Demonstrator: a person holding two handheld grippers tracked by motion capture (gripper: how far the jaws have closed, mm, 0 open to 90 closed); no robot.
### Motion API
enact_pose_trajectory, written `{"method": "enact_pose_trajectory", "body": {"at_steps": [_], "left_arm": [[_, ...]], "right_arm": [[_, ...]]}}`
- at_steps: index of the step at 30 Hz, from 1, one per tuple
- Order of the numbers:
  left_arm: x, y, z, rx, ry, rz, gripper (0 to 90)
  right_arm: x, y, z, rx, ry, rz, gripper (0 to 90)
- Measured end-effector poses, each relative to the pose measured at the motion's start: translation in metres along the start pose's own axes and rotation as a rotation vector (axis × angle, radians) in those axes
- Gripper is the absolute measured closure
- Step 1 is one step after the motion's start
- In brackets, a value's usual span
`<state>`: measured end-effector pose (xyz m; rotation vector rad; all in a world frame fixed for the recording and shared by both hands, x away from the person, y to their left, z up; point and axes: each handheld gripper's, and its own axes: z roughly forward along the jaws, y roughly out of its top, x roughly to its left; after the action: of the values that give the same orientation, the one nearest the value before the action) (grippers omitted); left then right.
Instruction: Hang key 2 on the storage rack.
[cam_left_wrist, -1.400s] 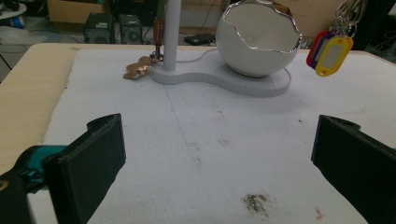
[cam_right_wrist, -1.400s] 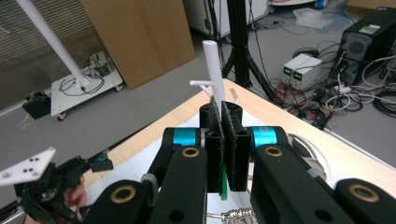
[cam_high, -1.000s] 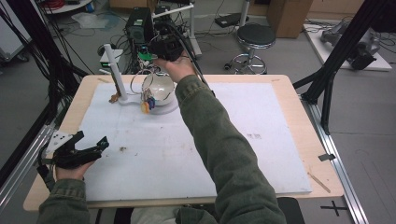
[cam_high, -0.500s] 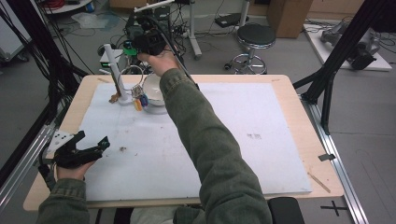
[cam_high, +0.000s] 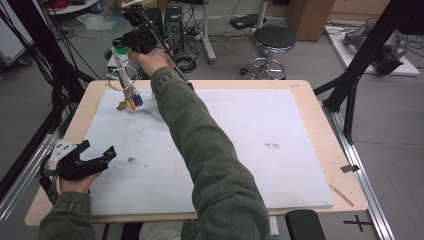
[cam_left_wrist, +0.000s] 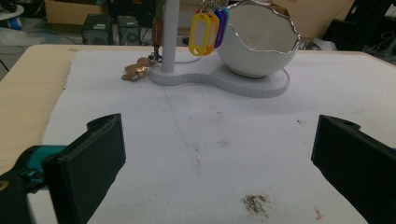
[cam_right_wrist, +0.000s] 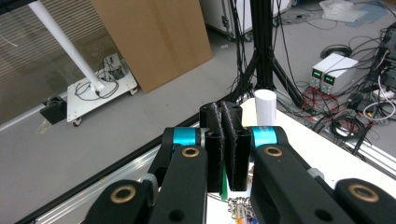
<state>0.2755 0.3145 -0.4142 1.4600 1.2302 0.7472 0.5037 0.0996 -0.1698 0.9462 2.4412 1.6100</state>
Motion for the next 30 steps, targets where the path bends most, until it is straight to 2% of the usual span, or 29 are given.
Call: {"method": "enact_pose_trajectory", "body": {"at_steps": [5, 17, 21, 30], "left_arm": [[0.000, 0.000, -0.001, -0.008, 0.001, 0.000, 3.4], [0.000, 0.000, -0.001, -0.012, -0.008, -0.004, 3.4], [0.000, 0.000, -0.001, -0.013, -0.009, -0.004, 3.4], [0.000, 0.000, 0.000, -0.016, -0.012, -0.009, 3.4]], "right_arm": [[-0.001, 0.004, 0.009, -0.004, -0.011, 0.018, 88.1], [-0.016, 0.003, 0.040, -0.021, -0.022, 0.066, 88.1], [-0.019, -0.001, 0.046, -0.025, -0.026, 0.091, 88.1], [-0.021, -0.009, 0.053, -0.011, -0.037, 0.105, 88.0]]}}
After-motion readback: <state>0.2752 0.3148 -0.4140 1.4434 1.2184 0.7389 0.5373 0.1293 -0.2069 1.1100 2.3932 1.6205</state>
